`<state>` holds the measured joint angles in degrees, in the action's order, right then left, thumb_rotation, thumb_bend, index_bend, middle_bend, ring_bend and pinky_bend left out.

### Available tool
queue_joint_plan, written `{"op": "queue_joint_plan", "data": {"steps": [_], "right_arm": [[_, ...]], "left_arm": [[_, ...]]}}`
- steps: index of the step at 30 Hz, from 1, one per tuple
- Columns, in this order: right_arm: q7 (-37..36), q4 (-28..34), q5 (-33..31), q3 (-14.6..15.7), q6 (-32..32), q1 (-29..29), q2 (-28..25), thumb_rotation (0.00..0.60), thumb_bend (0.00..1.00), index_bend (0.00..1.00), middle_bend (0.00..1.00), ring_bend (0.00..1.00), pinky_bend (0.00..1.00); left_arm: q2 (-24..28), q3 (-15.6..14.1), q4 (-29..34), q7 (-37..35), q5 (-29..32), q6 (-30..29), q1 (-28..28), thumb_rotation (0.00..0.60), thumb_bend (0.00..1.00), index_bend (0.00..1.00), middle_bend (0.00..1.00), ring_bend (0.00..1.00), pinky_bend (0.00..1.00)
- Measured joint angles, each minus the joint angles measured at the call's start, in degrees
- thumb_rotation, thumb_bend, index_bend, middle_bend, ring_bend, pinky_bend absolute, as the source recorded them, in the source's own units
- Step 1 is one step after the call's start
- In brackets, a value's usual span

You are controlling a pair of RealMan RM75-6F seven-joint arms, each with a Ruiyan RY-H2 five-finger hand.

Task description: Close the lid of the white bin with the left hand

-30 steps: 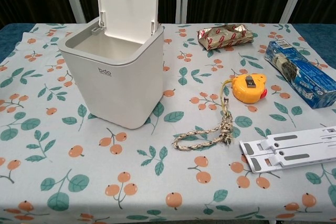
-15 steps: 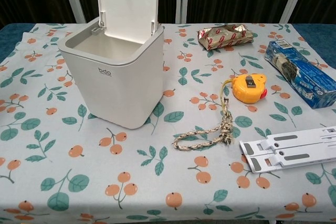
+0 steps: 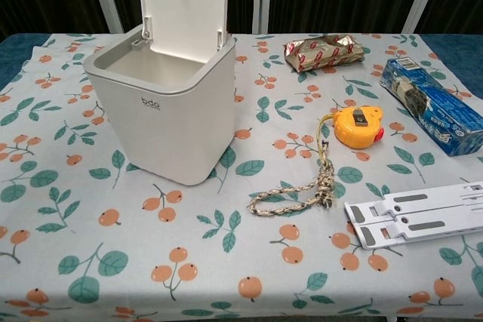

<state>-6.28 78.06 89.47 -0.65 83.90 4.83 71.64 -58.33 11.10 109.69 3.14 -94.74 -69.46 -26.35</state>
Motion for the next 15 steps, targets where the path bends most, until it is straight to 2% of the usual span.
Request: {"op": "queue_joint_plan", "data": {"steps": [7,15], "right_arm": [[-0.8,-0.7,-0.4,0.0,-0.5,0.1,0.2,0.600,0.18,0.00,0.00,0.00,0.00],[-2.2,-1.7,-0.5,0.0,-0.6,0.1,0.4,0.600,0.18,0.00,0.00,0.00,0.00]], "left_arm": [[-1.5,3.6,0.1,-4.4,4.2,10.2,-9.8,0.600,0.30,0.12,0.16,0.05,0.11],[-5.0,4.7,-3.1,-3.8,8.9,18.9,-17.6,0.600,0.30,0.12,0.16,0.05,0.11]]}}
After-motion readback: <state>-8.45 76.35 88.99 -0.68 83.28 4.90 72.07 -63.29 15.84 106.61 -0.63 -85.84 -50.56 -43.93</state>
